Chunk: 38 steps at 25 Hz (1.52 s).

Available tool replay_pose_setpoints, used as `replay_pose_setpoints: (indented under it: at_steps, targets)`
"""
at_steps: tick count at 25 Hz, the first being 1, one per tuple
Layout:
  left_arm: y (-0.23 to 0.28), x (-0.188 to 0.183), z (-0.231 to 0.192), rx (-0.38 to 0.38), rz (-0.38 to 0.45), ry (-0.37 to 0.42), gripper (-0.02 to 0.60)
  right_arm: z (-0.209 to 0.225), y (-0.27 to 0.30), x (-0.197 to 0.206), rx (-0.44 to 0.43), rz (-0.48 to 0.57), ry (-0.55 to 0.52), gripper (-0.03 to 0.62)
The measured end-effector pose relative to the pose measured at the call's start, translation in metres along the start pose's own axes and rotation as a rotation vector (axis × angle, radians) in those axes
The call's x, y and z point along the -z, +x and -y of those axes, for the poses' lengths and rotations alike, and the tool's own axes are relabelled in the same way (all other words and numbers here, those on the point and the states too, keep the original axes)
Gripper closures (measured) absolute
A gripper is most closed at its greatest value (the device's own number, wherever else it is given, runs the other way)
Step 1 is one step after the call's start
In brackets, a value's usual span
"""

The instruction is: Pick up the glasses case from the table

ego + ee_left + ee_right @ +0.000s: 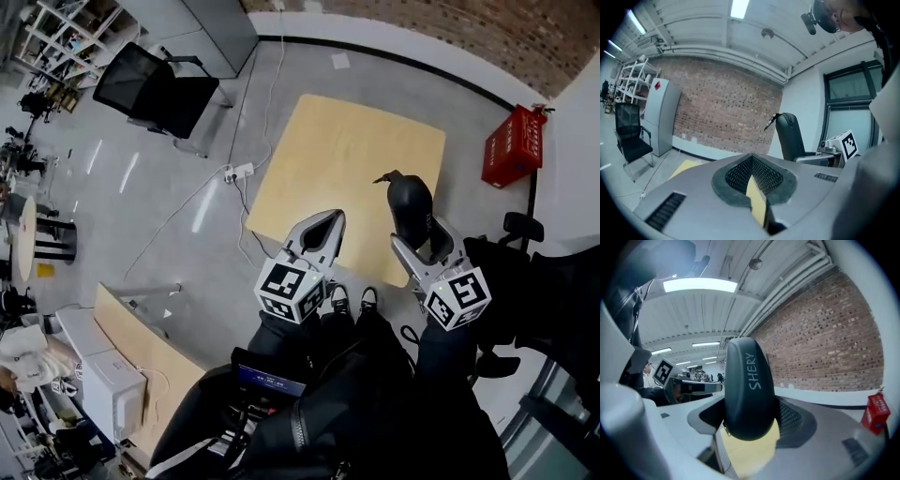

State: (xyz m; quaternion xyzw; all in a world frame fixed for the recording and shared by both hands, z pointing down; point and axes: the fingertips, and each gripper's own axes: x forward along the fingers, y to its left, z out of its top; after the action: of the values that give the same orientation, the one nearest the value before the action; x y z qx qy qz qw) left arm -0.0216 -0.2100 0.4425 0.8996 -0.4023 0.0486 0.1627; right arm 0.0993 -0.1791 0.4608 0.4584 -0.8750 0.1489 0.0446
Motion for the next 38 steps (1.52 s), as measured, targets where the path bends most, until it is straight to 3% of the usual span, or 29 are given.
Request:
replay_pose_setpoints:
  at_steps: [4,11,17,30,38]
  targets:
    - [-0.006,-0.049,0.017,0.024,0.134,0.085,0.583,-0.008,-0.014,-0.036,0.000,0.079,-0.009,0.256]
    - [-0.021,-0.089,0.030,0.045,0.215,0.144,0.583,-0.021,-0.030,-0.068,0.004,0.165,-0.021,0.256]
    - [-0.037,-0.119,0.025,-0.004,0.305,0.164,0.583,-0.023,-0.038,-0.097,0.001,0.247,-0.053,0.256]
    - [-0.058,-0.140,0.017,-0.057,0.391,0.200,0.583,-0.033,-0.032,-0.125,-0.056,0.351,-0.099,0.258]
    - [-0.054,-0.145,0.012,-0.068,0.397,0.260,0.583,-0.034,-0.030,-0.137,-0.049,0.386,-0.115,0.258]
